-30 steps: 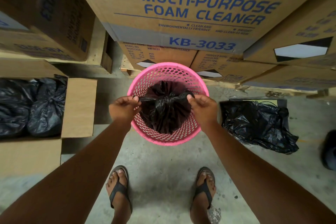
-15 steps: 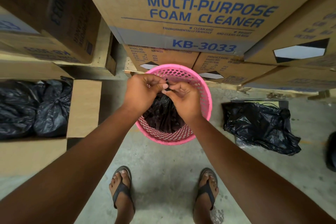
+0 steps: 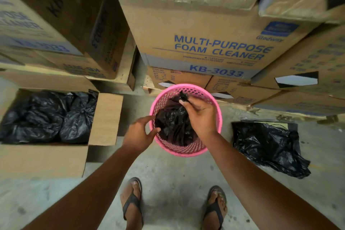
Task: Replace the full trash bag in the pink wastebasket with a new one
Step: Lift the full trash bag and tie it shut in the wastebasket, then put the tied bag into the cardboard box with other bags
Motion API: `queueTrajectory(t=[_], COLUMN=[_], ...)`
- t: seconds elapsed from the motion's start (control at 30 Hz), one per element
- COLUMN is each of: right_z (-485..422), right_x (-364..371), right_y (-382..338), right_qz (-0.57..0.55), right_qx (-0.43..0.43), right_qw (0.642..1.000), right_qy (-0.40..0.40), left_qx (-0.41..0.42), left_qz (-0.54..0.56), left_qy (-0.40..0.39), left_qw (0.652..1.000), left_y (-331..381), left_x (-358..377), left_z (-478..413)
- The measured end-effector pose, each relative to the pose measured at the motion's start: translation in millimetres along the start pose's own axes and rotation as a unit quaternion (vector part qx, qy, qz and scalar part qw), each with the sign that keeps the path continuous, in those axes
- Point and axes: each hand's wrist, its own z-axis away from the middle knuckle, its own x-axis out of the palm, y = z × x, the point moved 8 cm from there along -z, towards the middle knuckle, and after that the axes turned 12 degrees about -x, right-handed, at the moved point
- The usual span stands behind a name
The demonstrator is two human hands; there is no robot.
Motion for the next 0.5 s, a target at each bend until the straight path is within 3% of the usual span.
queueTrajectory(t=[0.1, 0.3, 0.5], right_z=[-13, -19, -21], right_x=[9, 69, 139], right_y=[-65, -207, -294], right_qz=[0.006, -0.018, -0.039], right_qx=[-0.06, -0.153, -0.173], right_qw=[0.997, 0.978, 0.962], right_qy=[-0.039, -0.141, -0.208], left_qx=[-0.036, -0.143, -0.199], left_qz=[-0.057, -0.064, -0.051], left_qy=[0.012, 0.021, 0.041], left_qw=[0.998, 0.987, 0.978], left_y=[-22, -78, -128], left_x=[-29, -126, -205], left_z=[29, 82, 106])
